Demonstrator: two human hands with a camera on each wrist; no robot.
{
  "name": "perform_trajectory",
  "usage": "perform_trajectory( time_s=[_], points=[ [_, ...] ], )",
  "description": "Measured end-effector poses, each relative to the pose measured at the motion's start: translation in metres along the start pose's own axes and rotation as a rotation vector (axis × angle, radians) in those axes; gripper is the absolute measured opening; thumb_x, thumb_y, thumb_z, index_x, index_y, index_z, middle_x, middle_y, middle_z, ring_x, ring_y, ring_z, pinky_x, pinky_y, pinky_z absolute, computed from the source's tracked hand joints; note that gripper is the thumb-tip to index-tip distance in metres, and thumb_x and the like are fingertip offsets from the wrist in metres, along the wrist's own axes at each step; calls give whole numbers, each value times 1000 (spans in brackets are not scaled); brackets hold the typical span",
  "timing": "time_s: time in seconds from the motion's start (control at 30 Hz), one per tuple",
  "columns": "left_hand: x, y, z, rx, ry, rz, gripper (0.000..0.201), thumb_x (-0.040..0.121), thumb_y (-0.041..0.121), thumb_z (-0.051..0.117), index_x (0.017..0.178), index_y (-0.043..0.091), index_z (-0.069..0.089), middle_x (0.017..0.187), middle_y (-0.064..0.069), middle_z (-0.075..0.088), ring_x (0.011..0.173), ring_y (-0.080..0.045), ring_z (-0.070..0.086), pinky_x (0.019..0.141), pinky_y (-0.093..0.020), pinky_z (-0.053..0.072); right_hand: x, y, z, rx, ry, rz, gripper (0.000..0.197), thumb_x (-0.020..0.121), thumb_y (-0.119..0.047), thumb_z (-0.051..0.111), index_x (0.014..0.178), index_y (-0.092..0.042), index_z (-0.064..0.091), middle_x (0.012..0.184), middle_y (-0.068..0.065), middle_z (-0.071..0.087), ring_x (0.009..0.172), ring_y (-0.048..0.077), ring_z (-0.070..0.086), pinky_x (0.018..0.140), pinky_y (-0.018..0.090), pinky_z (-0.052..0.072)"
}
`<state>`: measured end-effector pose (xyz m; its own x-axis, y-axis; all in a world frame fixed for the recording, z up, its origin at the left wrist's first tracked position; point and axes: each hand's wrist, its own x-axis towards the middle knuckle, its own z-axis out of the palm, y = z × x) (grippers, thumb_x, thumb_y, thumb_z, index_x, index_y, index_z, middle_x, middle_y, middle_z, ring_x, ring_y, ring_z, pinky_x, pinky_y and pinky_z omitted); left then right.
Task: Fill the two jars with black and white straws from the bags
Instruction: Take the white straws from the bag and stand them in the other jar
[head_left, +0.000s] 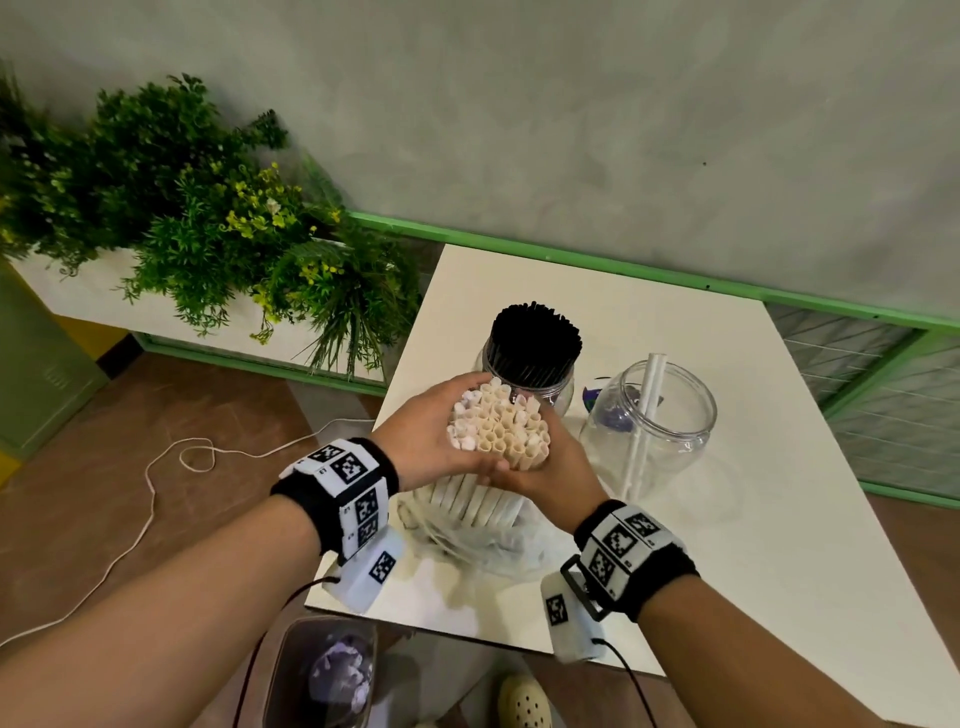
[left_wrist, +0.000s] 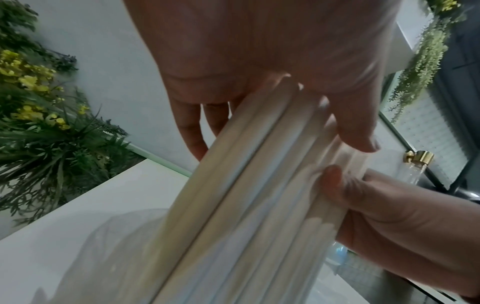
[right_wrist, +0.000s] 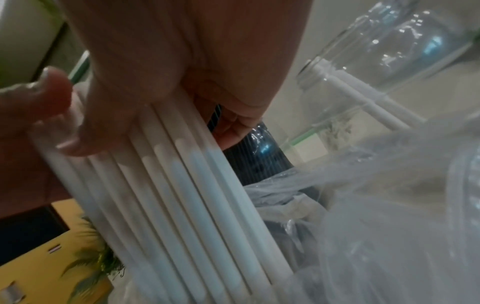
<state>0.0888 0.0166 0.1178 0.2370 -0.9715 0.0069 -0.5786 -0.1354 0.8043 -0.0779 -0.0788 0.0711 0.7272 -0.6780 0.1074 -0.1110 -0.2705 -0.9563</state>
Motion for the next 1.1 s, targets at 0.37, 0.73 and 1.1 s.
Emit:
perform_trajectory(
  time_s=[0.37,0.73,1.1],
  points=[
    [8,3,-2,458,-42,128,89,61,80,51,138,41,29,131,10,43,118,-15,42,102,-35,37,3,0,20,-342,56,-65,94,58,-50,83,135,-16,40,125,-3,48,117,19,47,99,44,44],
    [10,9,0,602,-46,205,69,69,73,39,129,39,44,130,12,43,113,-15,40,96,-32,37,-1,-2,6,-190,-44,31,49,59,-46,73,103,-38,54,105,-4,63,101,22,62,82,50,54],
    [9,8,4,618,-12,212,45,78,63,35,111,40,55,112,13,47,99,-12,43,85,-34,41,-4,-6,-1,141,8,141,24,77,9,71,96,-4,65,87,-2,68,86,9,66,81,32,56]
  ],
)
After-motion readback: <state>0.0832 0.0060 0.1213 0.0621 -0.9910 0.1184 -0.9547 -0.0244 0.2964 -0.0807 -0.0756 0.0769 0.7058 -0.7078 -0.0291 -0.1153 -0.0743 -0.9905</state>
